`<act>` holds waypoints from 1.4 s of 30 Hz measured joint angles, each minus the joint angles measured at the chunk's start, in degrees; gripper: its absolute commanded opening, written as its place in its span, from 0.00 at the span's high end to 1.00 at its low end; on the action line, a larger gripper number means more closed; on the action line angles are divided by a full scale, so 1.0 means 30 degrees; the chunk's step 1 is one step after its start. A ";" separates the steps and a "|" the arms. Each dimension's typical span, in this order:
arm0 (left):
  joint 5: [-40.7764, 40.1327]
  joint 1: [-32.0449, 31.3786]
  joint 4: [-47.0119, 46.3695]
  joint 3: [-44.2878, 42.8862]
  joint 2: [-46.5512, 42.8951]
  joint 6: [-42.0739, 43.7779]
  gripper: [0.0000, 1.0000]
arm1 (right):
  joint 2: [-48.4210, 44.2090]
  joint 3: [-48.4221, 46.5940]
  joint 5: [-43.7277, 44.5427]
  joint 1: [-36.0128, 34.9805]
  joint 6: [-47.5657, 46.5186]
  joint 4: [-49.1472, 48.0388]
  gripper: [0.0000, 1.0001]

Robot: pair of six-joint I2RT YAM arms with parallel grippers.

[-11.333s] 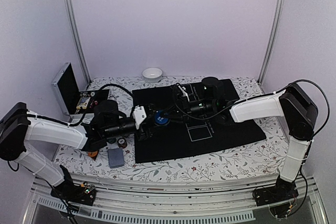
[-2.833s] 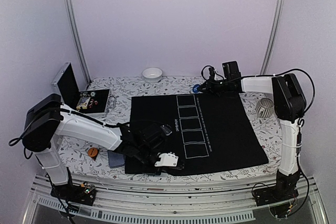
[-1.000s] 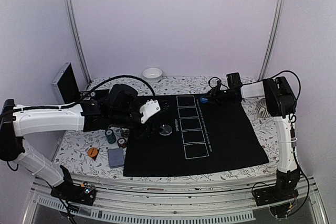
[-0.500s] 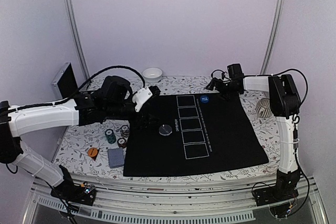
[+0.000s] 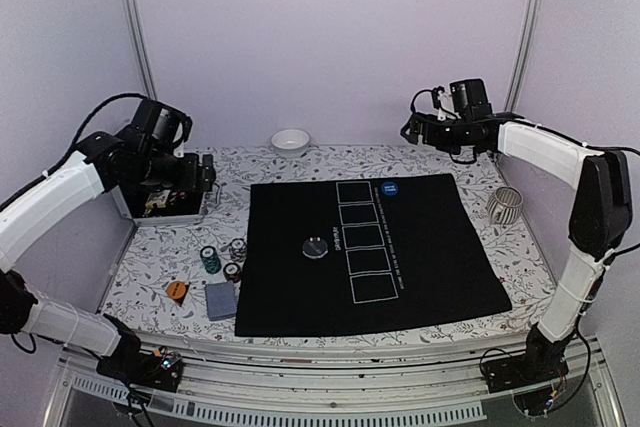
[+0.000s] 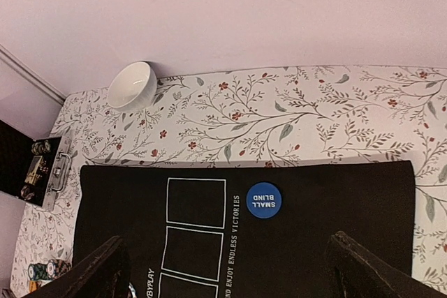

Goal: Distribute texas hold em gaming equipment
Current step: Place the small blind button in the community card area, then pick up the big blind button from the corner of the board.

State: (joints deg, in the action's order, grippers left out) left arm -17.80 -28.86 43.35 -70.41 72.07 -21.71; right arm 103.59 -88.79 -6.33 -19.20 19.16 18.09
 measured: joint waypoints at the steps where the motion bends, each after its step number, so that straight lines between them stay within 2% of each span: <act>1: -0.0204 0.0583 0.0670 0.0168 -0.0204 -0.0678 0.02 | -0.0714 0.0532 0.0102 0.0022 -0.0240 0.0095 0.01; 7: 0.0015 0.3679 0.3359 0.3104 -0.0233 -0.4510 0.04 | -0.3359 0.2958 0.0488 0.0168 -0.1144 0.0488 0.01; 9: 0.0481 0.4102 0.3789 0.4153 0.0495 -0.5472 0.10 | -0.3767 0.3534 0.0459 0.0168 -0.1319 0.0539 0.01; 11: 0.0801 0.4379 0.4022 0.5224 0.1122 -0.6462 0.22 | -0.4131 0.4167 0.0423 0.0168 -0.1428 0.0539 0.01; 13: 0.0911 0.4532 0.4007 0.6091 0.1239 -0.7257 0.28 | -0.4401 0.4685 0.0408 0.0160 -0.1574 0.0576 0.01; 25: 0.2732 0.4590 0.2769 1.0353 0.0634 -1.0193 0.28 | -0.4750 0.5625 0.0073 0.0160 -0.1778 0.0568 0.01; 33: 0.3213 0.4510 0.2004 1.0564 -0.0073 -1.0499 0.21 | -0.4750 0.5625 -0.0109 0.0160 -0.1763 0.0554 0.01; 42: 0.3461 0.4495 0.0874 1.1351 0.0699 -1.0484 0.29 | -0.4750 0.5632 -0.0160 0.0160 -0.1763 0.0554 0.01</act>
State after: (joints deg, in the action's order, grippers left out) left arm -7.42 -15.38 45.98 -36.36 74.17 -53.17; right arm 89.34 -71.90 -6.81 -18.72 13.87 19.75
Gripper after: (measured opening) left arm 0.744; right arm 0.988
